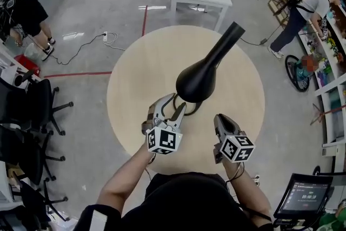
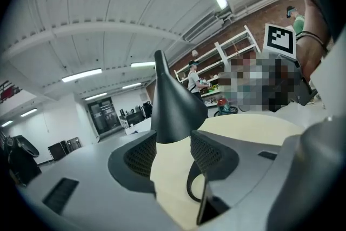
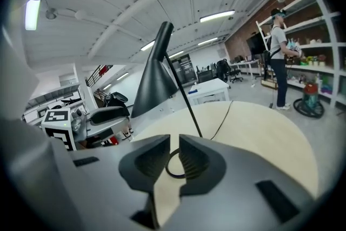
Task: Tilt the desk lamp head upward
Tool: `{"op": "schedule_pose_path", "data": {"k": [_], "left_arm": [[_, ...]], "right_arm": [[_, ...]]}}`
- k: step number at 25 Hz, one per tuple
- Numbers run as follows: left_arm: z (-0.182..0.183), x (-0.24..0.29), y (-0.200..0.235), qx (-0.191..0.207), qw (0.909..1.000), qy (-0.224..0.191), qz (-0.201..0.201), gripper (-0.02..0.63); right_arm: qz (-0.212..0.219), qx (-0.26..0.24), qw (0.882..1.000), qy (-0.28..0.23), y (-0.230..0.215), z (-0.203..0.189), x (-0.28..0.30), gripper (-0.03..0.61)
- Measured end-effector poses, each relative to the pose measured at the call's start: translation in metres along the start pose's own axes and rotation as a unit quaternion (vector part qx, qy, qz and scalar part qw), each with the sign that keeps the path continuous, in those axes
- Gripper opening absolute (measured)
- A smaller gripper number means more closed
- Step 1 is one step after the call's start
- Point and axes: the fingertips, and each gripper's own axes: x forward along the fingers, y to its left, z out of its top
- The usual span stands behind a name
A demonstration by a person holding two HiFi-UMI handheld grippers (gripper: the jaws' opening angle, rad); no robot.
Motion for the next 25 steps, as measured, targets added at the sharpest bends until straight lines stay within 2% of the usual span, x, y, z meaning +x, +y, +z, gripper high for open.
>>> {"op": "schedule_pose_path", "data": {"k": [3,7,12,14,15,16,17,18,19,21,22,24,25], "left_arm": [[-0.001,0.003,0.000,0.010,0.9999,0.006,0.000,0.186],[0.001,-0.004,0.000,0.053,0.9984,0.010,0.014,0.184],[-0.005,-0.007,-0.005,0.086,0.9956,0.034,0.016,0.186],[-0.010,0.000,-0.009,0.087,0.9949,0.047,0.017,0.186],[-0.015,0.004,-0.010,0.074,0.9955,0.055,0.020,0.186],[-0.020,0.008,-0.011,0.043,0.9969,0.061,0.023,0.186],[-0.025,0.013,-0.011,-0.008,0.9977,0.063,0.024,0.186],[-0.028,0.015,-0.010,-0.073,0.9953,0.060,0.023,0.186],[-0.029,0.015,-0.010,-0.143,0.9883,0.050,0.019,0.186],[-0.024,0.005,-0.009,-0.262,0.9646,0.026,0.006,0.187],[-0.022,0.001,-0.011,-0.307,0.9516,0.017,-0.001,0.187],[-0.021,-0.002,-0.016,-0.375,0.9270,0.006,-0.019,0.187],[-0.021,-0.001,-0.018,-0.403,0.9146,0.001,-0.028,0.209]], "right_arm": [[0.001,-0.011,1.000,0.006,-0.002,0.001,0.013,0.032],[0.012,-0.029,1.000,0.006,-0.013,0.011,0.037,0.032],[0.031,-0.070,0.997,-0.008,-0.031,0.028,0.071,0.032],[0.044,-0.093,0.995,-0.016,-0.037,0.037,0.091,0.032],[0.053,-0.108,0.993,-0.019,-0.041,0.042,0.101,0.032],[0.060,-0.128,0.990,-0.019,-0.044,0.046,0.112,0.032],[0.065,-0.153,0.986,-0.017,-0.047,0.049,0.123,0.033],[0.068,-0.183,0.981,-0.014,-0.049,0.052,0.132,0.032],[0.070,-0.211,0.975,-0.011,-0.049,0.054,0.139,0.034],[0.073,-0.244,0.967,-0.010,-0.044,0.058,0.145,0.034],[0.078,-0.248,0.966,-0.011,-0.041,0.059,0.147,0.034],[0.089,-0.250,0.964,-0.011,-0.040,0.058,0.152,0.043],[0.095,-0.251,0.963,-0.011,-0.040,0.058,0.155,0.065]]}}
